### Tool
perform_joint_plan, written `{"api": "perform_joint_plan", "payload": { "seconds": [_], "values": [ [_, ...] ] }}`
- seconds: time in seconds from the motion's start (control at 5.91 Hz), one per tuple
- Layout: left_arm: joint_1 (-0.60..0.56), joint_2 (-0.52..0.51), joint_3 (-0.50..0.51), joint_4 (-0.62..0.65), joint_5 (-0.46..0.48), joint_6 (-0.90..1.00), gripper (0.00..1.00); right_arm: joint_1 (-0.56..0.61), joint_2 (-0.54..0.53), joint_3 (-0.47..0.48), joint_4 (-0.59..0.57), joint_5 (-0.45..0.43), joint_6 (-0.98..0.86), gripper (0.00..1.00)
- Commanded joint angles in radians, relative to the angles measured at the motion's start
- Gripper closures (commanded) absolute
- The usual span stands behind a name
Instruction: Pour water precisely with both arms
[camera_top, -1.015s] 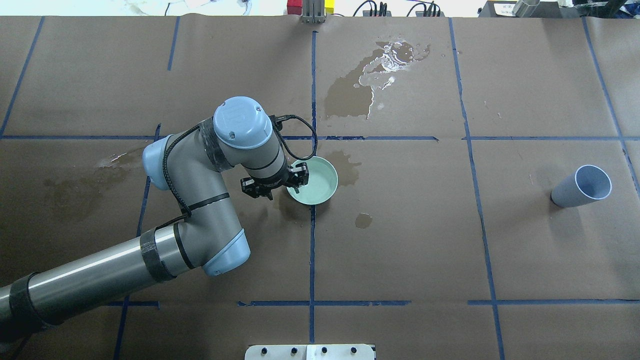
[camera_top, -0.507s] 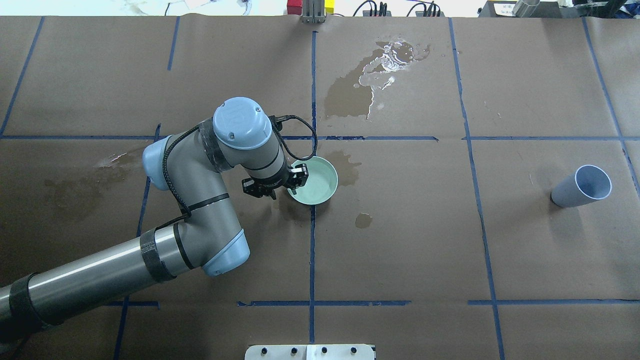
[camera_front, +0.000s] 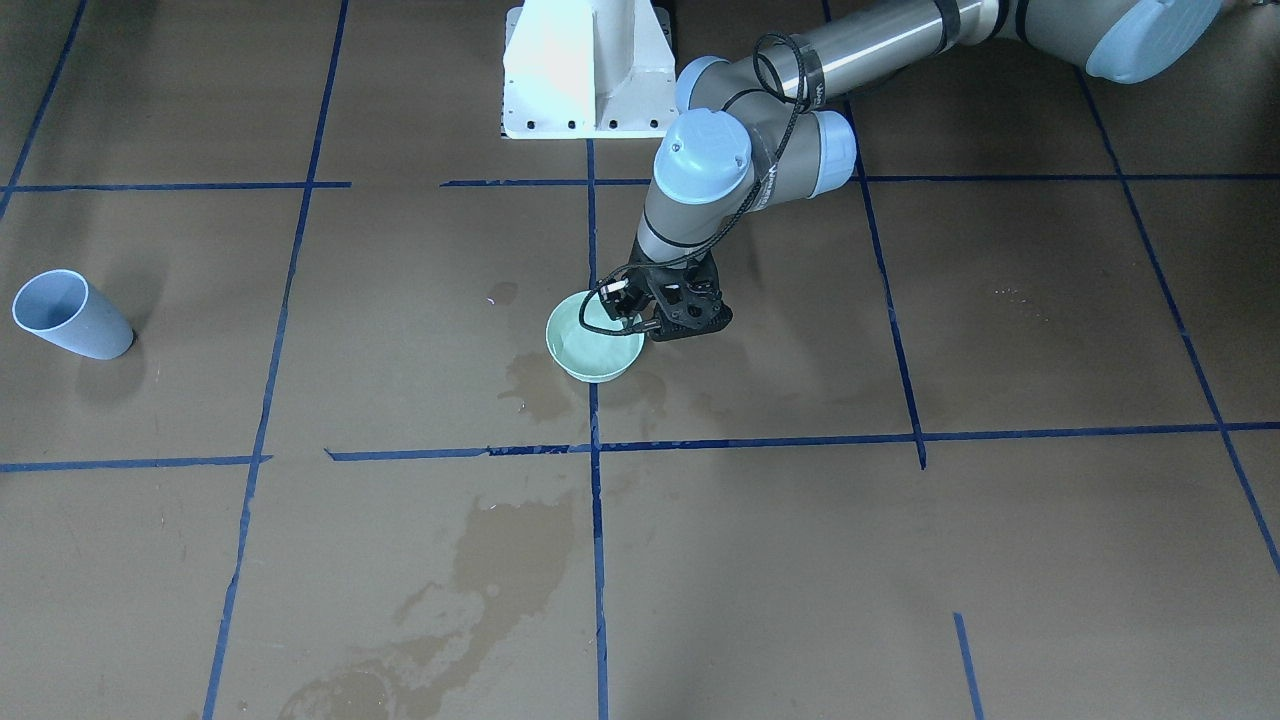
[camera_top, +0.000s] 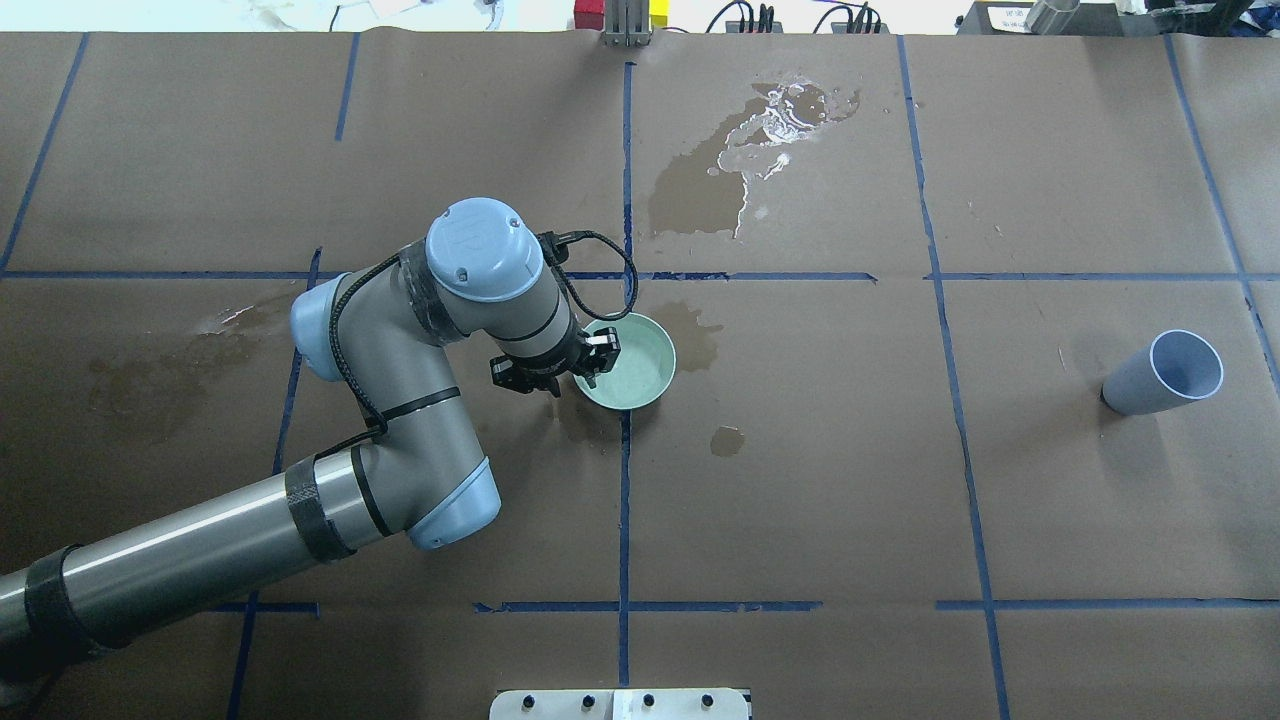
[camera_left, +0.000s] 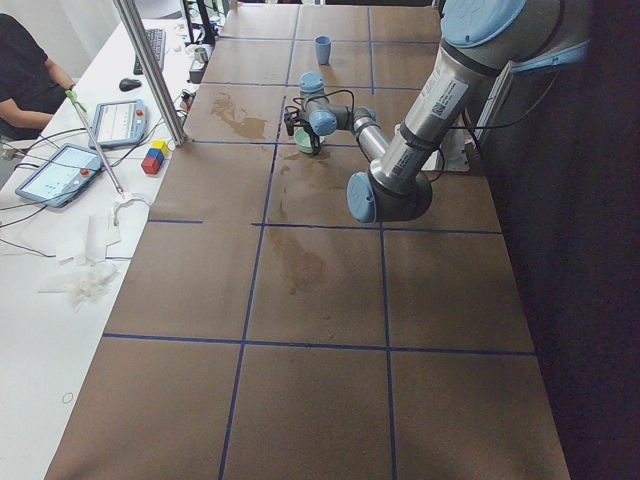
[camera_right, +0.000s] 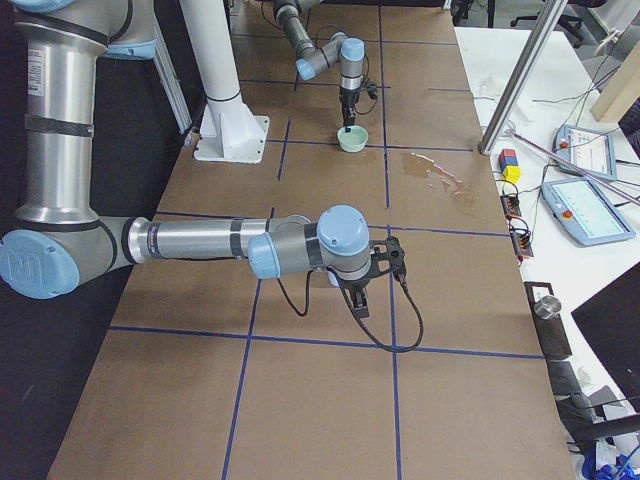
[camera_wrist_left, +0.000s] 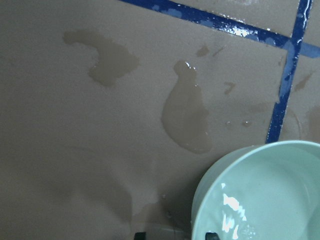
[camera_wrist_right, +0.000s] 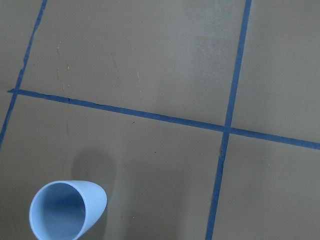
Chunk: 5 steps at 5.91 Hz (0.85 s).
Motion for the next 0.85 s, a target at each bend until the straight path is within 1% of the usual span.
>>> {"api": "perform_joint_plan", "payload": {
  "seconds": [0.0, 0.17, 0.34, 0.68],
  "values": [
    [-0.001, -0.001, 0.013, -0.02, 0.0, 0.0, 0.84, 0.0, -0.001, 0.0, 0.0, 0.0, -0.001, 0.0],
    [-0.003, -0.002, 0.011, -0.033, 0.0, 0.0, 0.96, 0.0, -0.001, 0.0, 0.0, 0.001, 0.001, 0.0],
    [-0.007, -0.002, 0.008, -0.049, 0.0, 0.003, 1.0, 0.0, -0.001, 0.002, 0.0, 0.001, -0.001, 0.0],
    [-0.058, 0.01, -0.025, -0.047, -0.009, 0.002, 1.0, 0.0, -0.001, 0.002, 0.0, 0.001, 0.001, 0.0]
  ]
}}
